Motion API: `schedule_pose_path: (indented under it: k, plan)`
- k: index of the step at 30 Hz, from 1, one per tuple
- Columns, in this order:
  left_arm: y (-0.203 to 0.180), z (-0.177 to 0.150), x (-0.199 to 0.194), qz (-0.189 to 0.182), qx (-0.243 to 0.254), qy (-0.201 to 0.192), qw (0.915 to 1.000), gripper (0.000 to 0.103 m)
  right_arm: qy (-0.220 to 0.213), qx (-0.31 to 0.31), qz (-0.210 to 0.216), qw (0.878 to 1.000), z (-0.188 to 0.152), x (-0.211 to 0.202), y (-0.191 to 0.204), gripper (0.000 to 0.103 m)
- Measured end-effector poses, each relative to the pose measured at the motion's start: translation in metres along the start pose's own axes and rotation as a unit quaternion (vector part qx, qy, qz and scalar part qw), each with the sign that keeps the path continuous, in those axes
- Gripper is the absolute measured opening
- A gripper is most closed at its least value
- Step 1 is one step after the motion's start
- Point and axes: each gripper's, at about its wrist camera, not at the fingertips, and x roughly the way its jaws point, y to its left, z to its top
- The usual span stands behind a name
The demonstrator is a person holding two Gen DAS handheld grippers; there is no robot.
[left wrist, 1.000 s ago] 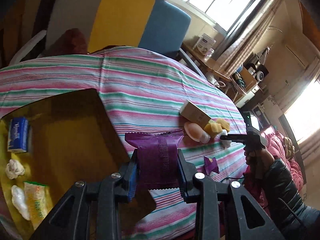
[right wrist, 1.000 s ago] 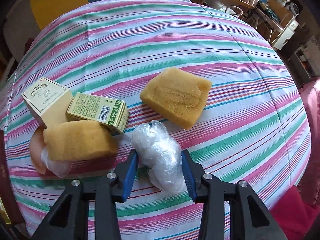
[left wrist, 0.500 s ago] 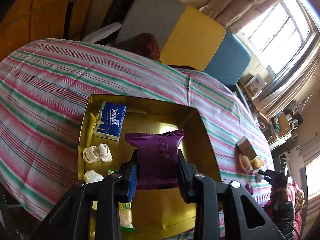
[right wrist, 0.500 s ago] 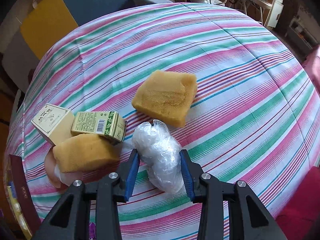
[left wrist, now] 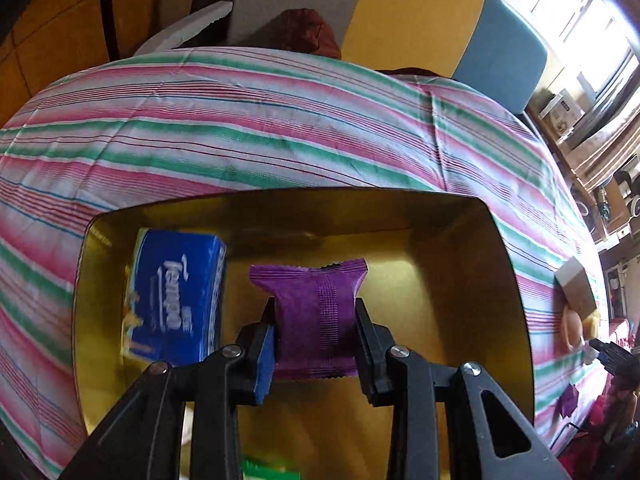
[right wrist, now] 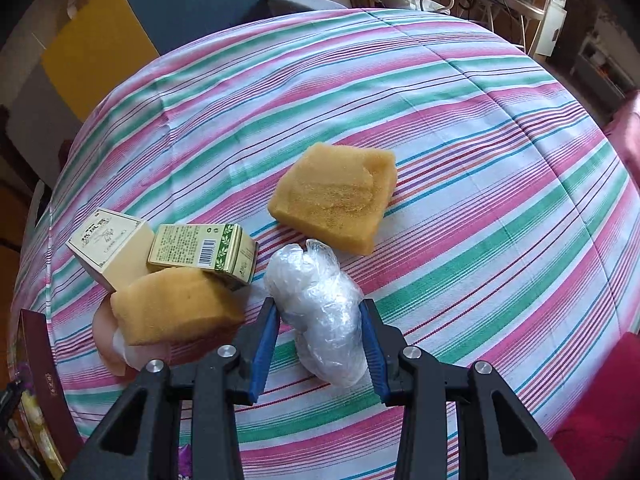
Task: Organize objects
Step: 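Carry purple packet into gold tray and open left tool while right tool grasps clear plastic bundle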
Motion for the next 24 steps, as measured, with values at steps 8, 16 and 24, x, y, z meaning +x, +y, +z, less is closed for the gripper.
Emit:
schedule_pose_path:
  k: [8,16,24]
  plan:
    - [0.001,0.022,0.017,0.022,-0.006,0.005,0.9997,0.042,0.003,-0.006,-0.003,1.0,0.0,0.004,0.003,0.041]
    - [0.0,0.016,-0.012,0.011,0.004,-0.016,0.9998,0.058,0.006,-0.002,-0.009,1.0,0.003,0.009,0.004,0.041]
    - [0.01,-0.039,-0.101,-0.015,0.014,-0.101,0.9946,0.058,0.002,0.002,0.003,1.0,0.0,0.003,0.007,0.041]
